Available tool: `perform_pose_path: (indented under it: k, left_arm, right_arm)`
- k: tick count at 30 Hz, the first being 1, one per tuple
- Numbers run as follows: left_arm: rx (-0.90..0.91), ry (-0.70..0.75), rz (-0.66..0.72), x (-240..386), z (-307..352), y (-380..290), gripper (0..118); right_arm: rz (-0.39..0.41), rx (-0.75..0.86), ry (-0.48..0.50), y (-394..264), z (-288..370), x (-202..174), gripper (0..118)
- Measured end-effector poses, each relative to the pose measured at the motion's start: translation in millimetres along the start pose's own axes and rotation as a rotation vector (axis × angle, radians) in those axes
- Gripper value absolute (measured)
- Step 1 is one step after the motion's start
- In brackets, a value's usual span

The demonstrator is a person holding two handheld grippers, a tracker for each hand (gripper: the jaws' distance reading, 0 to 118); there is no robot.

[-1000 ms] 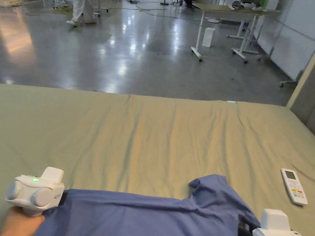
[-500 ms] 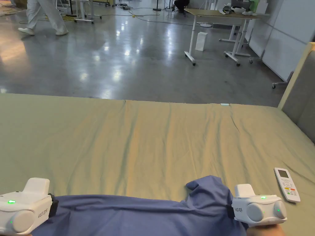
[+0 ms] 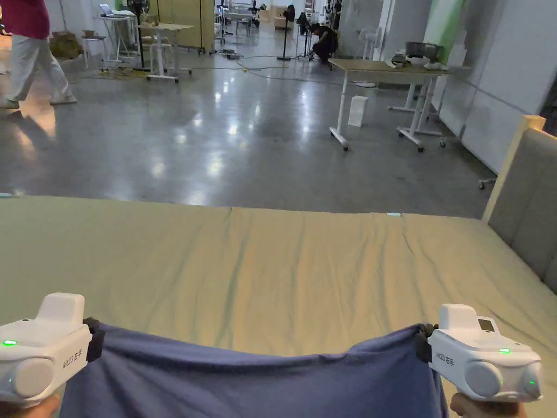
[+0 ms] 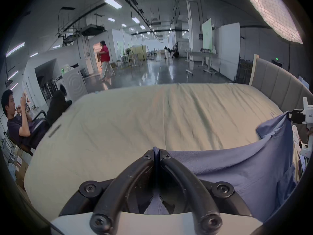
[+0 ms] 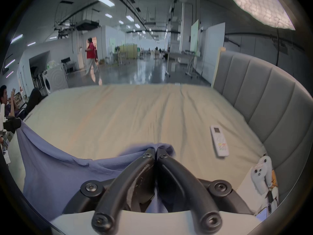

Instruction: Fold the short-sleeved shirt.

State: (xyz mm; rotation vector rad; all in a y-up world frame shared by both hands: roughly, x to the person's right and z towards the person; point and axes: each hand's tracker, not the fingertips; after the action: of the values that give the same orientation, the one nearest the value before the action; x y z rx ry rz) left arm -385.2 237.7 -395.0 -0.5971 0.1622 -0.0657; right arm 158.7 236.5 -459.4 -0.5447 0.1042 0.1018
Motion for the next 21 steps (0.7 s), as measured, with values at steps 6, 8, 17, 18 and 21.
perform_pose_path:
  k: [6, 8, 17, 18, 21]
  left_arm:
    - [0.134, 0.023, 0.048, -33, 64, 34, 5]
    - [0.178, 0.026, 0.056, -43, 85, 47, 5]
    - [0.315, 0.061, 0.013, -43, 169, 129, 5]
    - [0.324, 0.065, 0.009, -53, 155, 135, 5]
    - [0.336, 0.070, 0.008, -59, 152, 166, 5]
  right_arm:
    - [0.016, 0.164, -0.025, 39, 97, -4, 2]
    - [0.014, 0.222, -0.033, 52, 124, -3, 2]
    - [0.046, 0.390, -0.028, 128, 168, 5, 2]
    - [0.057, 0.411, -0.029, 142, 189, -5, 2]
    - [0.069, 0.434, -0.057, 170, 186, -7, 2]
